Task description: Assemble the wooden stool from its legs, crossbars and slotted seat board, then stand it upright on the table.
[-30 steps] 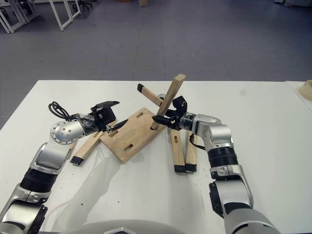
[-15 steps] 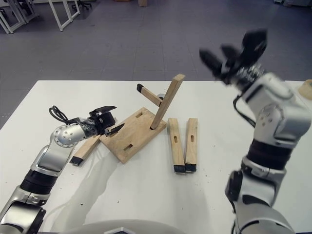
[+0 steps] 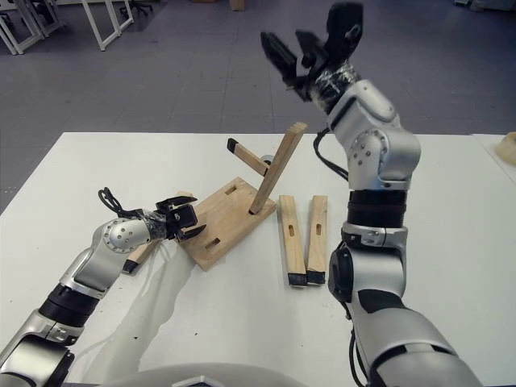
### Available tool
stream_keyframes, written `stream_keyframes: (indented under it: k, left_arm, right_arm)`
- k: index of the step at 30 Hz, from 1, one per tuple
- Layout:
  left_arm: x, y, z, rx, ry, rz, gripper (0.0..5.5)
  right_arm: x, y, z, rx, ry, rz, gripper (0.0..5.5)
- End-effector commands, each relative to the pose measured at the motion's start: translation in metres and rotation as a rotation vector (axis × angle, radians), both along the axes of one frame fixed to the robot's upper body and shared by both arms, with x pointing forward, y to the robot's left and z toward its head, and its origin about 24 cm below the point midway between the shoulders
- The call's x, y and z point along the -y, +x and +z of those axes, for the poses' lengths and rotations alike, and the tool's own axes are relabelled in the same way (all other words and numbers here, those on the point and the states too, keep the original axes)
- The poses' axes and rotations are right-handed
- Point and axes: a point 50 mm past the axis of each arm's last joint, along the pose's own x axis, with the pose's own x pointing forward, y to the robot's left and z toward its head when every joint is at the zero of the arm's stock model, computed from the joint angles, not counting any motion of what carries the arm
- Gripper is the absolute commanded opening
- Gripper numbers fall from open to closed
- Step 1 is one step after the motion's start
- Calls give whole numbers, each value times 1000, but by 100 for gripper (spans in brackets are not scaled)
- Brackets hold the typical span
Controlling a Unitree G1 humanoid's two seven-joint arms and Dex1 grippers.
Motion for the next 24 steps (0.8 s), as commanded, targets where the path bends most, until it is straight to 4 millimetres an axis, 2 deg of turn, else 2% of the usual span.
stream_keyframes:
  k: [1, 3, 4, 5, 7, 8, 9, 10, 11, 12, 14, 16, 20, 22, 24]
  left_arm:
    - [0, -3, -2, -15, -5, 7, 357]
    - [1, -4, -3, -19, -9, 7, 357]
    - [2, -4, -3, -20, -11, 7, 357]
    - [2, -5, -3, -22, -12, 6, 357]
    - [3, -5, -4, -25, -16, 6, 357]
    - [4, -4, -3, -23, -18, 8, 357]
    - [4, -3, -2, -20, -19, 10, 357]
    - [3, -3, -2, -21, -19, 12, 357]
    - [2, -3, -2, -23, -21, 15, 357]
    - [2, -4, -3, -31, -24, 12, 357]
    - [3, -7, -5, -40, -28, 12, 357]
    - [3, -7, -5, -41, -36, 20, 357]
    - [4, -8, -5, -45, -47, 26, 357]
    - [5, -8, -5, -43, -54, 28, 357]
    - [7, -7, -5, -44, -78, 37, 357]
  right_arm:
    - [8, -29, 68, 323, 143, 53, 399]
    - [7, -24, 65, 299, 136, 49, 399]
    - [4, -15, 51, 239, 98, 39, 399]
    - [0, -2, 26, 132, 58, 27, 399]
    - [-12, 18, -44, -109, -59, 42, 399]
    - [-16, 21, -93, -263, -127, 55, 399]
    - [-18, 13, -142, -394, -213, 77, 399]
    - [-18, 2, -174, -490, -259, 96, 399]
    - [-20, -7, -189, -532, -280, 120, 399]
    - [-19, -7, -184, -523, -268, 117, 399]
    - [-16, 2, -151, -438, -207, 87, 399]
    - [-11, 8, -106, -325, -121, 61, 399]
    - [8, -4, -27, -102, 57, 23, 399]
    - [20, -14, -4, -30, 131, -4, 399]
    - [40, -26, 6, 3, 184, -72, 399]
